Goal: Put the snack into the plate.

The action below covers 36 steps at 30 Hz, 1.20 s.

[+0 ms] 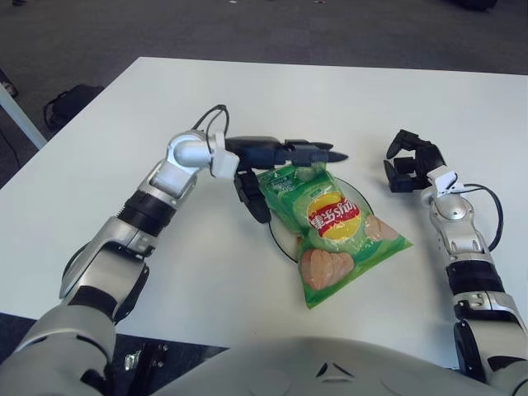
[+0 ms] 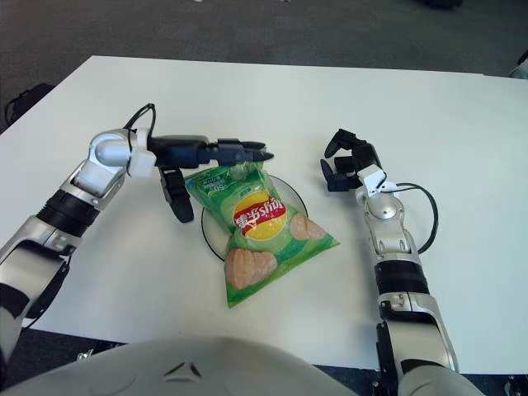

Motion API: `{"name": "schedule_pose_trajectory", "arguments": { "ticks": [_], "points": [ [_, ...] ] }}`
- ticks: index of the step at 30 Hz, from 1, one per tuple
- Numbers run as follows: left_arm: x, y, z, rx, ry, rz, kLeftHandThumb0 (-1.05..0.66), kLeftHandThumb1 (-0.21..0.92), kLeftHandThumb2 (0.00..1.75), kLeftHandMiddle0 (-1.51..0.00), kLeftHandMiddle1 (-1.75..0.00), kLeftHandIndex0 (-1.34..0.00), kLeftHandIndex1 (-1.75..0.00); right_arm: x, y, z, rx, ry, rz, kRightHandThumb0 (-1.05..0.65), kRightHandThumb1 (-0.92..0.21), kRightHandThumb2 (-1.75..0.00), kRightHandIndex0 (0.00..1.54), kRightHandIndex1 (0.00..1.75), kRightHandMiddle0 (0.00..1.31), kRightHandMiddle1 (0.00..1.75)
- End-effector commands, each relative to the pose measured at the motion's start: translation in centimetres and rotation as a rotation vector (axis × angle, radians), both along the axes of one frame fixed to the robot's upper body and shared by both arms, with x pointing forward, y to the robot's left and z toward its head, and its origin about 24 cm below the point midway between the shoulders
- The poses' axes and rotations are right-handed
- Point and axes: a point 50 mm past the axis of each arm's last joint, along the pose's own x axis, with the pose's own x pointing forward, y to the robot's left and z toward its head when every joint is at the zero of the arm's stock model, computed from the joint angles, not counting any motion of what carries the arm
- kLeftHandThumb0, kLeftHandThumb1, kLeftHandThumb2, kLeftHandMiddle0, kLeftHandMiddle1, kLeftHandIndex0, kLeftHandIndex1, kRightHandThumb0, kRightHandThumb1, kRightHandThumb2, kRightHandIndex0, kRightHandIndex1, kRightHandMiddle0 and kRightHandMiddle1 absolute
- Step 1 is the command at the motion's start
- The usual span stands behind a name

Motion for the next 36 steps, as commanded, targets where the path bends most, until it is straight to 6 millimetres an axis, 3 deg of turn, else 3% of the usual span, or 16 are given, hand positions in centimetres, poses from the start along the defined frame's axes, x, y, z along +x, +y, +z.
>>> {"name": "schedule_pose_trajectory", "arguments": {
  "ticks": [1, 7, 13, 20, 27, 36],
  "points": [
    [1.1, 0.9, 1.2, -0.076, 0.026, -0.002, -0.98, 0.85, 0.26, 0.00, 0.00, 0.00, -0.18, -1.6, 0.1, -3.9, 0.042, 0.195, -0.010, -0.51, -0.25, -1.40, 1.31, 1.75, 0.67, 1.75],
    [2.2, 3.0, 2.1, -0.141, 0.082, 0.051, -0.96, 0.86, 0.24, 0.00, 0.00, 0.00, -0.32, -1.6, 0.2, -3.9, 0.027, 0.199, 0.002, -0.50, -0.27, -1.37, 1.30, 1.75, 0.65, 1.75],
    [2.4, 4.3, 1.5, -0.179, 0.122, 0.155, -0.90, 0.83, 0.24, 0.00, 0.00, 0.00, -0.35, -1.7, 0.1, -3.8, 0.000, 0.195, 0.012, -0.50, -0.29, -1.35, 1.30, 1.75, 0.64, 1.75],
    [3.4, 6.1, -0.8, -0.212, 0.097, 0.380, -0.97, 0.89, 0.28, 0.00, 0.00, 0.00, -0.15, -1.7, 0.0, -3.7, -0.017, 0.201, 0.014, -0.49, -0.29, -1.34, 1.30, 1.75, 0.63, 1.75],
    [5.2, 6.4, -2.6, -0.291, 0.205, 0.548, -1.03, 0.92, 0.34, 0.00, 0.00, 0.00, -0.02, -1.7, 0.0, -3.7, -0.023, 0.201, 0.012, -0.49, -0.30, -1.34, 1.29, 1.75, 0.63, 1.75],
    [6.2, 7.5, -4.0, -0.294, 0.292, 0.711, -0.91, 0.87, 0.31, 0.00, 0.00, 0.00, 0.00, -1.7, 0.0, -3.7, -0.016, 0.205, 0.014, -0.49, -0.29, -1.34, 1.30, 1.75, 0.63, 1.75]
  ]
}}
